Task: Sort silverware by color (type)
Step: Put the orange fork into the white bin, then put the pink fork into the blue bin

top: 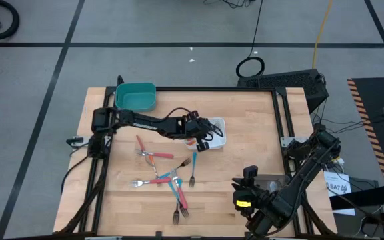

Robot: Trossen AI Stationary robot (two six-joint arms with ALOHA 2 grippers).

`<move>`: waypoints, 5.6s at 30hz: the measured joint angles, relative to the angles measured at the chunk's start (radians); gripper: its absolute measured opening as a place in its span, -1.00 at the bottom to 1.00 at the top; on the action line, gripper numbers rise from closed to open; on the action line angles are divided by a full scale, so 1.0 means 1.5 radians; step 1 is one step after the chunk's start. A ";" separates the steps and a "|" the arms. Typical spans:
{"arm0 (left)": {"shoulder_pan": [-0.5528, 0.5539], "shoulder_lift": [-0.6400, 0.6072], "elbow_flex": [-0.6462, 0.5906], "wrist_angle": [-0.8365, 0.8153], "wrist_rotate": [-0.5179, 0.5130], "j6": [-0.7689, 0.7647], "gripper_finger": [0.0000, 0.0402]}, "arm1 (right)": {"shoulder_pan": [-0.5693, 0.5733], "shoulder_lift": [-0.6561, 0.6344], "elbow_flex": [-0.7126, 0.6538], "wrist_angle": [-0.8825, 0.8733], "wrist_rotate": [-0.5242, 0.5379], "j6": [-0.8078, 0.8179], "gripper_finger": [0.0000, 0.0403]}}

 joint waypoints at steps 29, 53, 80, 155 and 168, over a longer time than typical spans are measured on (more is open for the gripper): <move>-0.117 0.029 0.218 -0.394 -0.058 -0.034 -0.31 | 0.000 0.000 0.000 -0.008 -0.019 0.016 -0.56; -0.348 -0.280 -0.223 -0.418 -0.242 -0.350 -0.31 | 0.004 0.000 0.000 -0.019 0.023 -0.001 -0.56; -0.388 -0.408 -0.431 -0.182 -0.085 -0.199 -0.31 | -0.009 0.000 0.000 -0.015 0.052 -0.004 -0.56; -0.504 -0.258 -0.428 -0.180 -0.019 -0.501 -0.74 | -0.019 0.000 0.000 -0.005 0.072 -0.037 -0.56; -0.513 -0.255 -0.295 -0.337 -0.039 -0.421 -0.74 | -0.020 0.000 0.000 0.004 0.073 -0.037 -0.56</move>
